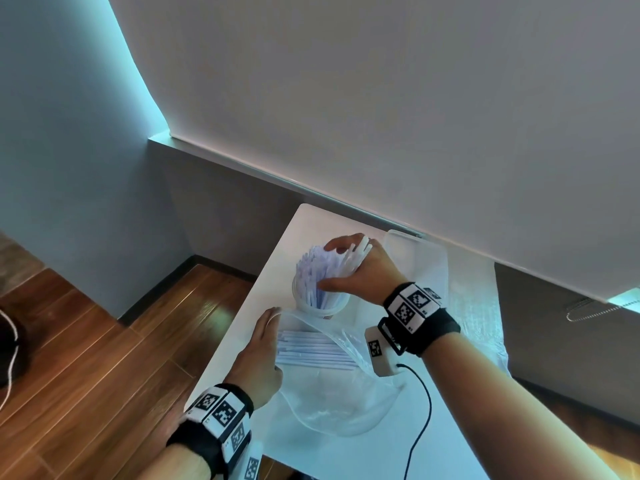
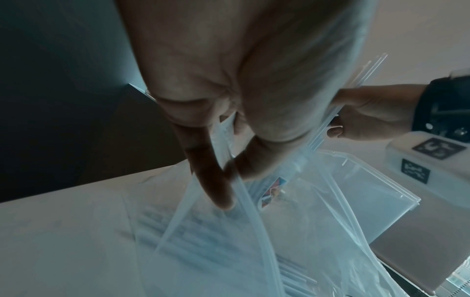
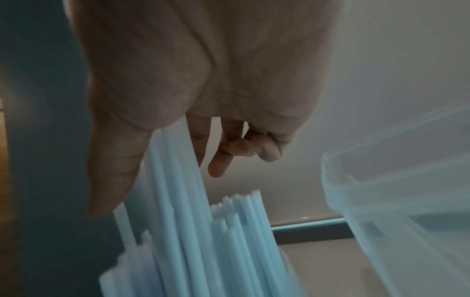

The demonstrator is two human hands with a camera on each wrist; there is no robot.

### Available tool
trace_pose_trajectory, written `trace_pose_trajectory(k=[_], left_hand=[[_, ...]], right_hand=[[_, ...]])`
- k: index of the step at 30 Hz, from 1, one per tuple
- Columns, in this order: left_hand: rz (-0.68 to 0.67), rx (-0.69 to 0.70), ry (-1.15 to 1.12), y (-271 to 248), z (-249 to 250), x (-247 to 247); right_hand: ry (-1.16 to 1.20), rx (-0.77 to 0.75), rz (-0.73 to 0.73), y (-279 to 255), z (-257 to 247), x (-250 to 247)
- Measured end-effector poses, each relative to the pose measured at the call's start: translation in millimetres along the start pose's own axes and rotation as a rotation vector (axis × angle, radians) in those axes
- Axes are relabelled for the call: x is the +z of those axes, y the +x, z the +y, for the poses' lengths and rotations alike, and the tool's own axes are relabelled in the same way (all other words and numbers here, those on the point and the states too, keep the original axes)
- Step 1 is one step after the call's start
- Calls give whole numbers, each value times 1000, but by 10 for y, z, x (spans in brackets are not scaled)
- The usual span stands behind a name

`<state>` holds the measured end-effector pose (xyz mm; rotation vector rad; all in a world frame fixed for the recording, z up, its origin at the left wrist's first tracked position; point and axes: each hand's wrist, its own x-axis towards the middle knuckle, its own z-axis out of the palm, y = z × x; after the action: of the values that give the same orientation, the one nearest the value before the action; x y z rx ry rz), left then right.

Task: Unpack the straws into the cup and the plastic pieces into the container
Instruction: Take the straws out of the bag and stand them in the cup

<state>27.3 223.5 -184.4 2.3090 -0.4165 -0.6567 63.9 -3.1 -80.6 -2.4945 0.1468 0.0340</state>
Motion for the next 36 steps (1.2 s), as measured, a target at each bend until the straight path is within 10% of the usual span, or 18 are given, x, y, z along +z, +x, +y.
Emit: trace_pose_trajectory(k=[14, 19, 36], left_hand=[[2, -1, 29, 7, 41, -4], [4, 3, 31, -2, 33, -20], [-4, -2, 68, -23, 70, -24]], right_hand=[[59, -95, 152, -33, 48, 207], [175, -121, 428, -99, 12, 154], [12, -206, 364, -122, 49, 263]])
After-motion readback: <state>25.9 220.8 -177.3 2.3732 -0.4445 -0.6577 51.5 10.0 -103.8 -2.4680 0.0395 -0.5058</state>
